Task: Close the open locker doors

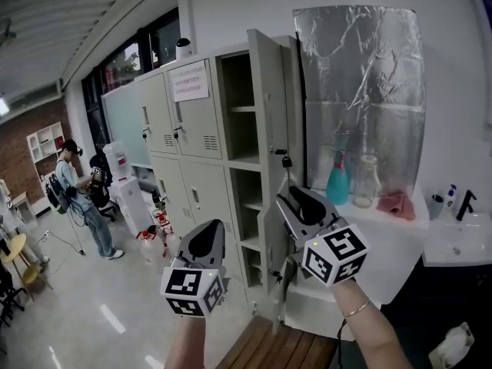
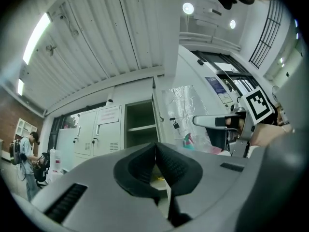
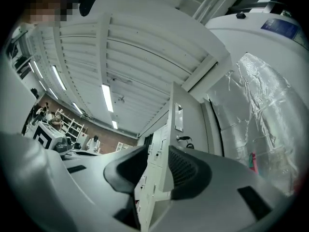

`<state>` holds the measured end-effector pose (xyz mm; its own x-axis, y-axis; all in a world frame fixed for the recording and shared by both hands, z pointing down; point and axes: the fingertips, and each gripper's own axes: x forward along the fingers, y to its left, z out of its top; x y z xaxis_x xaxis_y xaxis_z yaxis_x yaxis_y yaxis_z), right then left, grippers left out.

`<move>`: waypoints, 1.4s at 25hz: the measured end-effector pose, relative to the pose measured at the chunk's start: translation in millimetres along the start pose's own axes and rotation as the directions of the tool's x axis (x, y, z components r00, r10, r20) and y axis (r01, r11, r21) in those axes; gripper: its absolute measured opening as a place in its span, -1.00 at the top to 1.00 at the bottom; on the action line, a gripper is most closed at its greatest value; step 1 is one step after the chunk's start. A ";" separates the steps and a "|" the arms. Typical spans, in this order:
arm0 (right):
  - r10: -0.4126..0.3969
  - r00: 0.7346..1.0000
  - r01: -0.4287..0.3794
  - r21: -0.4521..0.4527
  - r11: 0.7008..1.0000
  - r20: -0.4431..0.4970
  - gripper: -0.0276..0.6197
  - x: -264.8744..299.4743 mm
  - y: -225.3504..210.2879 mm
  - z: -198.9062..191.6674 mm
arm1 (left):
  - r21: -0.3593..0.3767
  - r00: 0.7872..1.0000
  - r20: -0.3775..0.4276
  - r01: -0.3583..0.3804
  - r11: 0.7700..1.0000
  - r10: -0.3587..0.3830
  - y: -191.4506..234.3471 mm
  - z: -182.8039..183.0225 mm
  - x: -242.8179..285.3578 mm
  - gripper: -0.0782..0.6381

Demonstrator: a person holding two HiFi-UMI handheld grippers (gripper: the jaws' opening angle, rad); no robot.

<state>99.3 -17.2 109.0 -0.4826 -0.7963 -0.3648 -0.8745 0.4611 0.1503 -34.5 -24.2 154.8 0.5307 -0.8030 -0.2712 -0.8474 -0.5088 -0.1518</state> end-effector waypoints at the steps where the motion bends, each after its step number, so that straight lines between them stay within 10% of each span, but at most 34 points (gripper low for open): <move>1: -0.002 1.000 0.002 -0.011 1.000 0.001 0.54 11.0 -2.4 0.6 | 0.003 1.000 0.011 0.007 1.000 -0.007 5.6 3.9 9.5 0.72; 20: -0.061 0.996 0.047 -0.193 0.980 -0.072 0.49 106.9 -25.3 -28.6 | 0.020 0.985 0.114 0.129 0.991 -0.130 56.3 16.2 109.8 0.72; 35: 0.172 0.979 -0.190 -0.185 0.964 -0.110 0.48 213.7 3.5 -62.1 | 0.041 0.994 0.075 -0.079 0.996 0.075 148.6 -6.3 123.3 0.72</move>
<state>-9.9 -210.1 88.7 -0.6279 -0.7434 -0.2304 -0.7606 0.5234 0.3841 -94.9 -200.8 104.8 0.4626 -0.8136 -0.3522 -0.8864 -0.4311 -0.1686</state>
